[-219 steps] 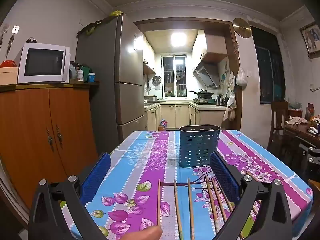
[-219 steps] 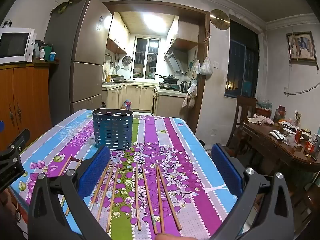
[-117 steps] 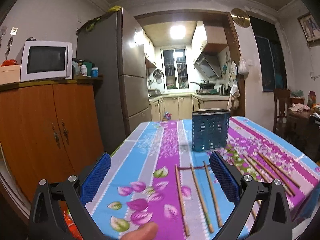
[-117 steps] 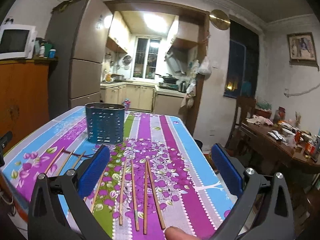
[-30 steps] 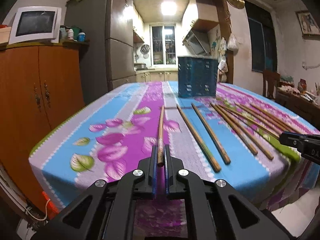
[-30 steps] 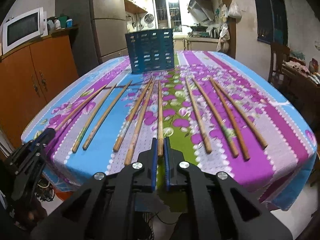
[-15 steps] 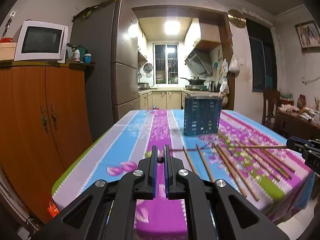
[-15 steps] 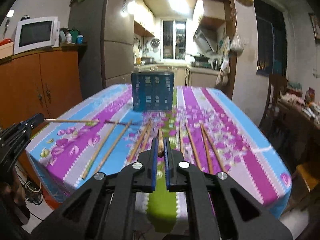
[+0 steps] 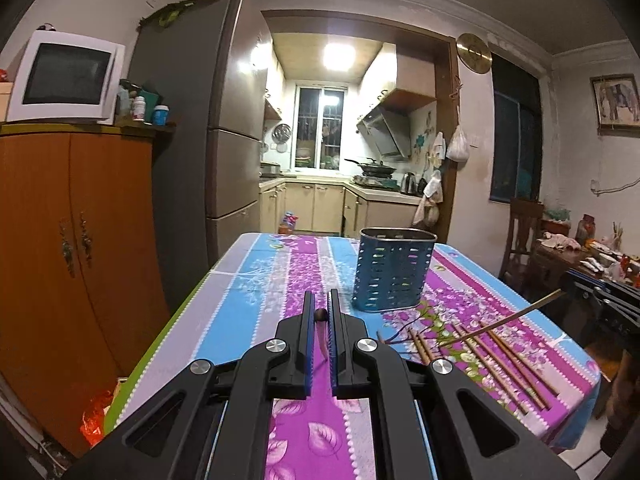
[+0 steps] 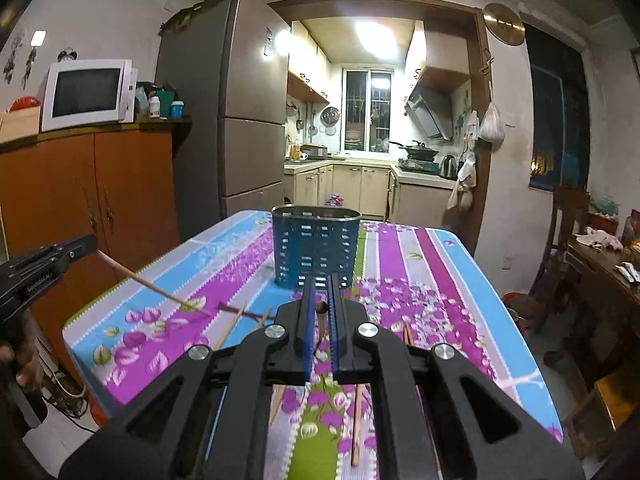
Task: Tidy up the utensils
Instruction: 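Lift the right tool's chopstick over the blue holder while the left tool carries its chopstick there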
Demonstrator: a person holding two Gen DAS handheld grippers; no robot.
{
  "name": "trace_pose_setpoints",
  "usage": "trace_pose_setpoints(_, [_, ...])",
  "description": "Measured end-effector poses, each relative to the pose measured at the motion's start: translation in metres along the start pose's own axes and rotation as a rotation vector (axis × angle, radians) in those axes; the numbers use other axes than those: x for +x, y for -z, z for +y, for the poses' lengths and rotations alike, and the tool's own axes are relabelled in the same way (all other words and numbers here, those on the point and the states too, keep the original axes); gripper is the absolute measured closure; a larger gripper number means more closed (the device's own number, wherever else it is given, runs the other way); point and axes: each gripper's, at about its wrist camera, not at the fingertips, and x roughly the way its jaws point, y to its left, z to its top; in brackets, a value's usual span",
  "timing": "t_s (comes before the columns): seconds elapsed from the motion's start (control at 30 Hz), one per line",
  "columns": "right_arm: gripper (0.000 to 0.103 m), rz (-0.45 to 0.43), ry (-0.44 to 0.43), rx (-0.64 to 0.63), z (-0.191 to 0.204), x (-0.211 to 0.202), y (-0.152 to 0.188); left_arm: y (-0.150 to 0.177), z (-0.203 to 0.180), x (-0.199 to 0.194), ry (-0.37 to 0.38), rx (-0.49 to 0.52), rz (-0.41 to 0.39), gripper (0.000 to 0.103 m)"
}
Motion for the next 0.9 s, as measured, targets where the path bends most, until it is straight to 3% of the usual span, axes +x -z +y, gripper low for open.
trace_pose_setpoints(0.43, [0.099,0.044,-0.064,0.022,-0.02,0.027,-0.044,-0.047,-0.012,0.023,0.017,0.057,-0.027,0.096])
trace_pose_setpoints(0.9, [0.099,0.174,-0.153,0.075,-0.045,0.064,-0.099,-0.102,-0.004,0.068,0.125,0.005,0.103,0.096])
